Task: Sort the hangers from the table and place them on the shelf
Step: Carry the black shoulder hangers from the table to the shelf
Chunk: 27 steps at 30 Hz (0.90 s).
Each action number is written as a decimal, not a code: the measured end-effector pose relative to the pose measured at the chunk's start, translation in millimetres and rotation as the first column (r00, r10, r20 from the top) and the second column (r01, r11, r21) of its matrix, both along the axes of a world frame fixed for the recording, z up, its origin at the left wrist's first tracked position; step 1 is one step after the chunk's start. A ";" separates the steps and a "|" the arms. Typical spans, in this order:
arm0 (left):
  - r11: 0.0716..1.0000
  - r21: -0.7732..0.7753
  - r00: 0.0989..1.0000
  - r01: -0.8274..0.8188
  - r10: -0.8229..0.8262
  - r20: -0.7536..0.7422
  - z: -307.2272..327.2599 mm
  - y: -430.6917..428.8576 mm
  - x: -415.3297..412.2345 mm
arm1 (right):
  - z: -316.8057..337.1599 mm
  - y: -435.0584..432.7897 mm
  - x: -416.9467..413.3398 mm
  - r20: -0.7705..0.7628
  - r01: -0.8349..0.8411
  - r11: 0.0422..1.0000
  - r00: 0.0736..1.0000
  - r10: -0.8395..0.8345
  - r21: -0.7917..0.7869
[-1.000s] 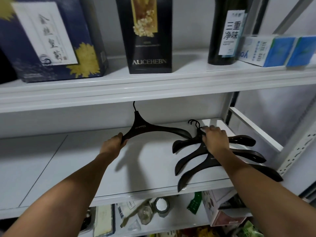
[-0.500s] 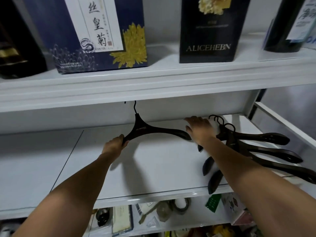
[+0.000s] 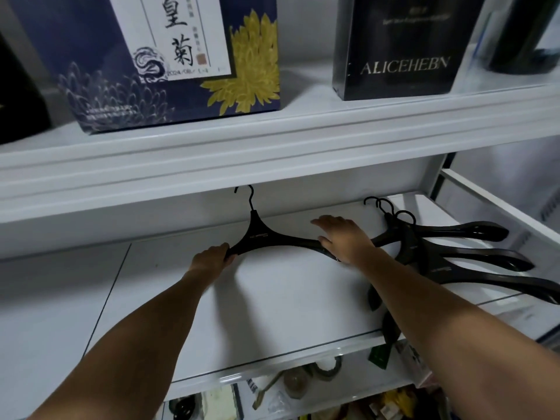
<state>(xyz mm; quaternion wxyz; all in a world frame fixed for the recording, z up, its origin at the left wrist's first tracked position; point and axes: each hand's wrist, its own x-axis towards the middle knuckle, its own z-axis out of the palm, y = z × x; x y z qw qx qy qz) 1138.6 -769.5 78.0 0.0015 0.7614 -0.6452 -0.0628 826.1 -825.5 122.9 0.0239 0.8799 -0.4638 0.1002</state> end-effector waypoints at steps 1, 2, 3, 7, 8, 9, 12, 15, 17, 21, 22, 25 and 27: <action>1.000 0.017 1.000 0.003 -0.003 -0.006 -1.5 -2.6 -0.1 | -1.4 0.7 -0.4 -0.003 0.008 1.000 1.000 -0.008 0.008; 0.999 0.034 1.000 0.007 -0.007 -0.008 -2.3 -5.5 -0.5 | -2.7 1.4 -0.6 -0.004 0.014 1.000 1.000 -0.014 0.018; 0.999 0.050 1.000 0.010 -0.009 -0.006 -3.0 -8.1 -0.6 | -4.0 3.0 0.1 0.000 0.018 0.999 1.000 -0.018 0.033; 0.996 0.084 1.000 0.029 -0.029 0.002 -7.9 -15.8 -3.4 | -7.6 9.9 2.2 0.011 0.045 0.996 0.999 -0.046 0.079; 0.995 0.087 0.999 0.042 -0.042 0.002 -10.4 -16.9 -3.5 | -8.6 10.7 2.3 0.009 0.051 0.995 0.999 -0.052 0.085; 0.995 0.087 0.999 0.053 -0.053 0.000 -13.0 -17.4 -3.6 | -9.4 11.5 2.3 0.011 0.056 0.994 0.998 -0.057 0.094; 0.995 0.076 0.997 0.071 -0.069 -0.027 -18.7 -16.3 -4.5 | -11.9 14.3 1.7 0.013 0.077 0.991 0.997 -0.079 0.110; 0.986 0.100 0.991 0.131 -0.128 -0.037 -19.7 -14.0 -6.8 | -14.2 18.2 1.6 0.001 0.096 0.988 0.995 -0.097 0.124; 0.979 0.118 0.986 0.166 -0.162 -0.039 -17.7 -13.5 -7.4 | -15.3 21.0 1.6 0.001 0.100 0.985 0.995 -0.102 0.137; 0.979 0.150 0.989 0.140 -0.145 0.023 -13.8 -19.4 -11.3 | -10.9 24.5 1.5 0.001 0.104 0.983 0.994 -0.105 0.149; 0.981 0.156 0.992 0.116 -0.124 0.038 -12.3 -21.8 -14.0 | -8.5 24.7 0.6 -0.003 0.105 0.984 0.994 -0.106 0.143; 0.982 0.183 0.995 0.055 -0.069 0.069 -7.7 -26.2 -20.4 | -0.6 23.6 -2.1 -0.023 0.112 0.985 0.994 -0.110 0.130; 0.979 0.199 0.994 0.039 -0.058 0.090 -5.7 -27.8 -23.8 | 3.2 23.2 -4.9 -0.035 0.119 0.986 0.993 -0.115 0.116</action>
